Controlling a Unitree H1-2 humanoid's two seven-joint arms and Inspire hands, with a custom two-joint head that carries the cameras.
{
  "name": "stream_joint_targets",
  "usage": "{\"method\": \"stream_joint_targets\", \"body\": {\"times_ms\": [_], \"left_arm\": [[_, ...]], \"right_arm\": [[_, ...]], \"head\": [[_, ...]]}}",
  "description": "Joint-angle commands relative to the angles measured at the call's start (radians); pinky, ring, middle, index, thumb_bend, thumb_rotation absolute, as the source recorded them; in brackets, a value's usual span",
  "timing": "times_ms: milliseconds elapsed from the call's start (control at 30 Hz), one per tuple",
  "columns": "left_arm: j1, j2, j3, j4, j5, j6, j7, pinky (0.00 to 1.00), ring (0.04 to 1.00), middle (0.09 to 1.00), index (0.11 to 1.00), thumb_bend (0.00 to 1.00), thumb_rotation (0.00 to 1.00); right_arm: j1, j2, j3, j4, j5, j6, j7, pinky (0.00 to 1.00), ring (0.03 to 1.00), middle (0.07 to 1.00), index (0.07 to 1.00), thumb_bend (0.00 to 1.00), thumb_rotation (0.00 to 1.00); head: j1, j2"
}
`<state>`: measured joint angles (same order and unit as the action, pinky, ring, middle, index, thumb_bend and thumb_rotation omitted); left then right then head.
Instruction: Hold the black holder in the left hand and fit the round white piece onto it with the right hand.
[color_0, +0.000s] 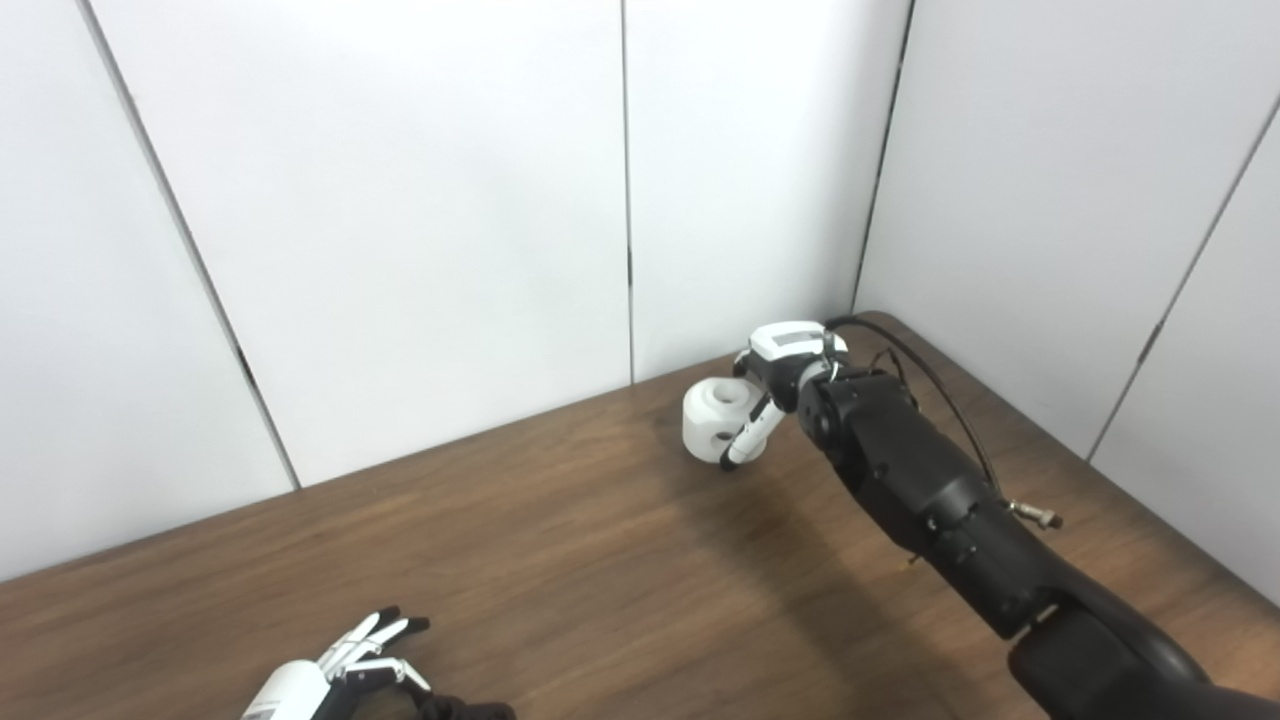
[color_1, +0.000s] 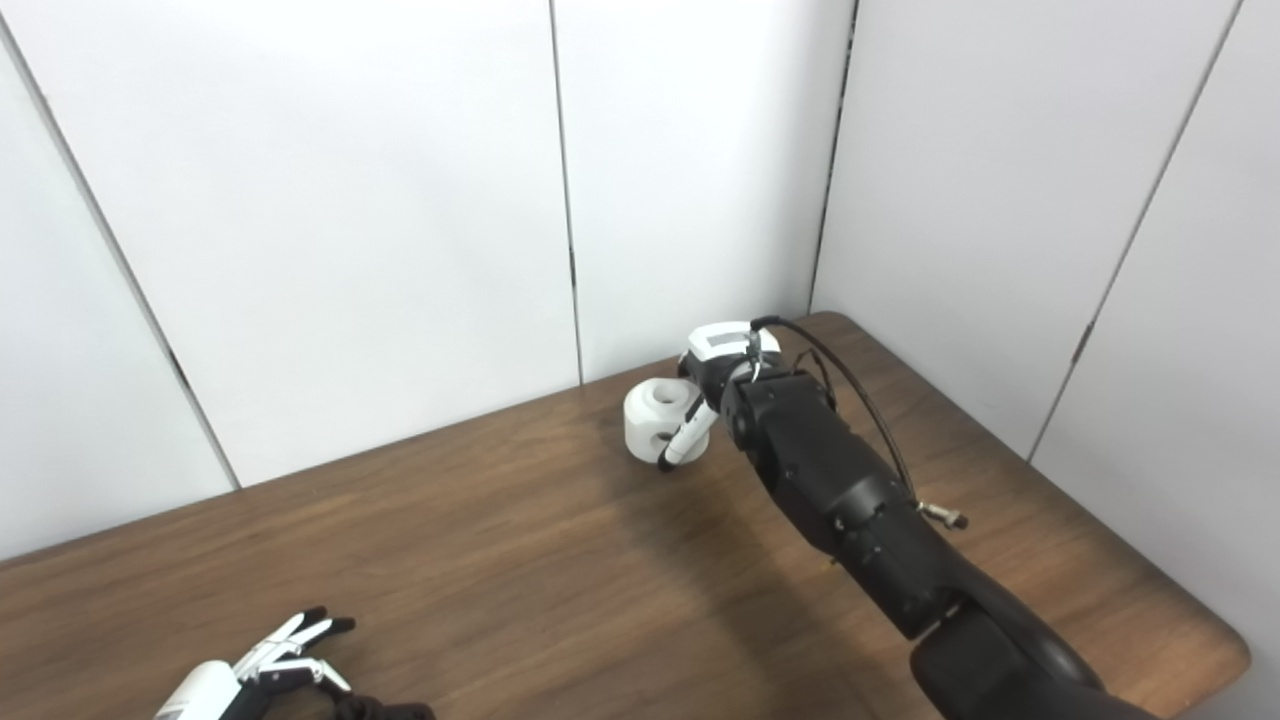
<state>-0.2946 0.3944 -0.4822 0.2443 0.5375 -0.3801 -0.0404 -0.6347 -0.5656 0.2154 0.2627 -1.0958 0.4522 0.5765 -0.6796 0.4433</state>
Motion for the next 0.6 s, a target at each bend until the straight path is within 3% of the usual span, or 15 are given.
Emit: {"method": "stream_joint_targets", "body": {"times_ms": [0,100,200,367,400,433,567], "left_arm": [[0.067,0.037,-0.037,0.017,0.052,0.028,-0.09,0.9,0.968,0.901,0.484,0.52,0.06],[0.075,0.041,-0.037,-0.01,0.051,0.048,-0.107,0.94,0.979,0.912,0.485,0.52,0.06],[0.083,0.041,-0.036,-0.024,0.055,0.06,-0.109,0.93,0.975,0.91,0.485,0.52,0.06],[0.094,0.045,-0.034,-0.054,0.039,0.083,-0.128,0.91,0.964,0.905,0.485,0.52,0.06],[0.095,0.046,-0.035,-0.059,0.036,0.086,-0.132,0.91,0.964,0.905,0.486,0.52,0.06],[0.096,0.048,-0.035,-0.065,0.035,0.09,-0.138,0.91,0.965,0.907,0.486,0.52,0.06],[0.104,0.048,-0.026,-0.092,0.024,0.113,-0.158,0.91,0.969,0.911,0.486,0.52,0.05]], "right_arm": [[-0.046,-0.01,-0.003,-0.007,0.016,0.0,-0.059,1.0,1.0,1.0,0.839,1.0,0.49],[-0.039,-0.005,-0.003,0.003,0.044,-0.014,-0.115,1.0,1.0,0.987,0.807,0.99,0.48],[-0.022,0.008,-0.018,0.032,0.082,-0.058,-0.259,0.93,0.93,0.906,0.721,0.94,0.4],[-0.01,0.016,-0.005,0.101,0.112,-0.114,-0.436,0.94,0.863,0.828,0.619,0.81,0.29],[-0.008,0.018,-0.004,0.116,0.12,-0.126,-0.468,0.95,0.856,0.815,0.557,0.67,0.22],[-0.006,0.019,-0.003,0.131,0.128,-0.138,-0.497,0.96,0.849,0.803,0.525,0.6,0.19],[-0.001,0.02,0.007,0.177,0.154,-0.174,-0.578,0.99,0.827,0.762,0.486,0.52,0.14]], "head": [[0.001,0.003],[0.007,0.009],[0.011,0.013],[0.022,0.021],[0.022,0.022],[0.025,0.024],[0.029,0.029]]}}
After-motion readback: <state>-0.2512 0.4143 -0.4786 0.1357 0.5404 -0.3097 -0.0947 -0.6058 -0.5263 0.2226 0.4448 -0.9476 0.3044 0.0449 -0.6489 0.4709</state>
